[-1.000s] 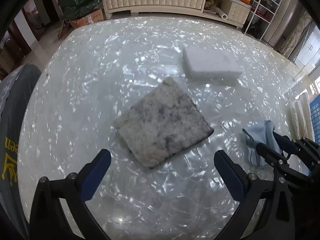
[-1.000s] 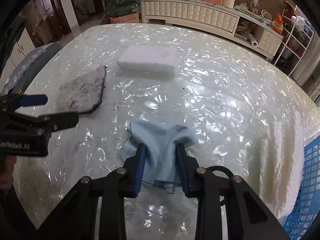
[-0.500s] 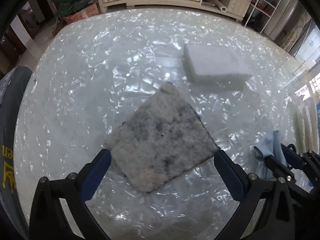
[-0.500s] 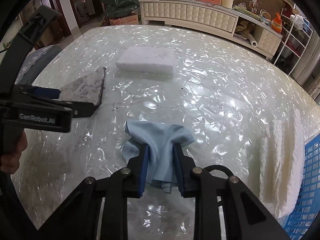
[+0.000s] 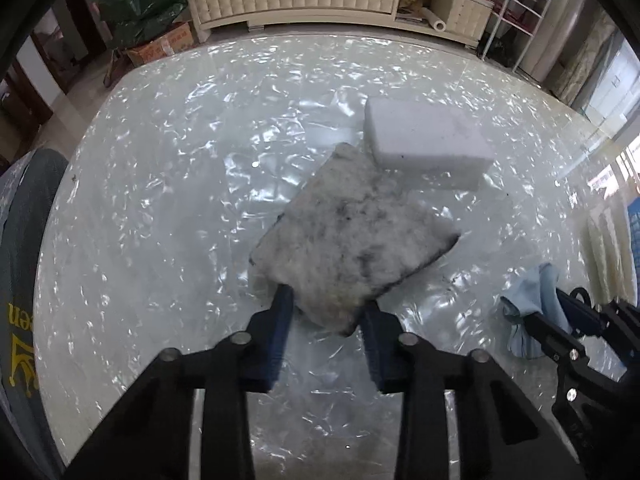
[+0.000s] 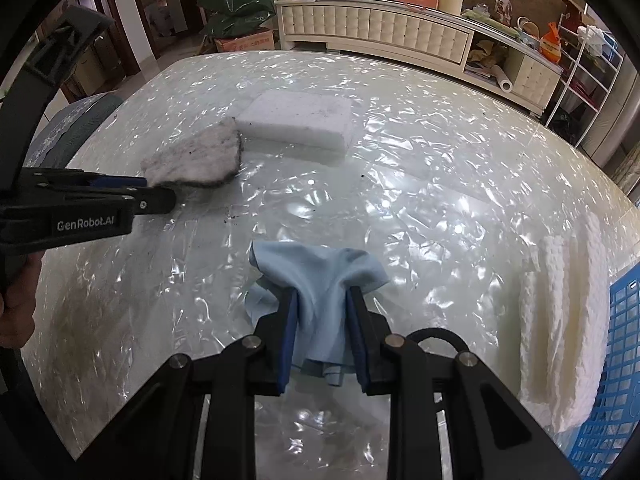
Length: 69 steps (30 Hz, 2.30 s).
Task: Organize soft objects
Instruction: 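Lift the grey felt pad with the left gripper while the right gripper carries the blue cloth toward the basket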
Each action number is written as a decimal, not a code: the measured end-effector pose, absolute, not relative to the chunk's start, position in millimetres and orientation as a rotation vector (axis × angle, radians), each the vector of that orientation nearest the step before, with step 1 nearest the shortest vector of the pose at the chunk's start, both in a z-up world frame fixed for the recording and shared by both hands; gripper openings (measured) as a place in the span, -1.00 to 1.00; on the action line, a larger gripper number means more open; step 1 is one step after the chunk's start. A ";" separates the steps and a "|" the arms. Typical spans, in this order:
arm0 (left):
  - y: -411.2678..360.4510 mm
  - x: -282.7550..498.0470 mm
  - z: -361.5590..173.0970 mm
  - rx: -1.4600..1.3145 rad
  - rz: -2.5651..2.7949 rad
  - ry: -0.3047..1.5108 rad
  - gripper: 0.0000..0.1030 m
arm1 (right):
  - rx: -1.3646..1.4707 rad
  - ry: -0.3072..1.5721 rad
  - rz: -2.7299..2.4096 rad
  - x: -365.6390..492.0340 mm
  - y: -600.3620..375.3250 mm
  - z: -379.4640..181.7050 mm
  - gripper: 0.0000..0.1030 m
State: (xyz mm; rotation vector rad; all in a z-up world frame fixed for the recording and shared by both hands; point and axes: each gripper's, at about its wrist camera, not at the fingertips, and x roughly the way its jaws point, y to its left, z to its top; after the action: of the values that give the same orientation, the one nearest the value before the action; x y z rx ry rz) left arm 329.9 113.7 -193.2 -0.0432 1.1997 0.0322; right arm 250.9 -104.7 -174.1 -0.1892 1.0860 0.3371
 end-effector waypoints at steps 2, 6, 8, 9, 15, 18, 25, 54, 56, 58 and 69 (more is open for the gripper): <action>110.1 328.4 -192.8 -0.026 0.015 1.193 -0.72 | -0.189 1.086 0.335 251.2 -104.2 -174.2 -0.56; 101.7 321.6 -190.2 0.008 0.010 1.184 -0.87 | -0.189 1.087 0.330 251.2 -103.4 -173.9 -0.70; 100.4 317.7 -186.6 0.010 0.002 1.182 -0.88 | -0.183 1.089 0.328 251.7 -104.5 -173.0 -0.78; 98.7 315.4 -183.2 0.004 -0.005 1.182 -0.89 | -0.180 1.091 0.330 252.0 -105.3 -172.6 -0.80; 89.7 291.9 -166.4 0.027 -0.016 1.160 -0.89 | -0.170 1.088 0.333 248.8 -112.2 -164.1 -0.86; 84.3 282.6 -160.2 0.026 -0.028 1.149 -0.89 | -0.159 1.068 0.325 246.5 -116.9 -153.0 -0.86; 71.8 252.2 -140.5 0.005 -0.062 1.118 -0.89 | -0.150 1.021 0.316 231.2 -127.1 -123.3 -0.86; -50.2 163.7 -42.4 0.059 -0.275 0.938 -0.89 | -0.046 0.824 0.068 138.2 -238.5 -18.6 -0.86; -59.0 164.0 -39.1 0.066 -0.289 0.926 -0.89 | -0.039 0.819 0.041 136.2 -248.5 -16.6 -0.86; -66.9 164.7 -37.6 0.071 -0.303 0.921 -0.89 | -0.033 0.815 0.013 134.8 -258.7 -15.7 -0.86; -100.5 169.4 -41.2 0.112 -0.352 0.934 -0.89 | 0.038 0.864 -0.128 137.6 -301.9 -36.6 -0.86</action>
State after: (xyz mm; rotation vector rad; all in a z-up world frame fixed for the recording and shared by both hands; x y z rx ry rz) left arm 169.4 -100.5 -41.2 0.1125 0.9344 -0.3523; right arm 137.6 -301.9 -36.6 0.0384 0.8636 -0.1285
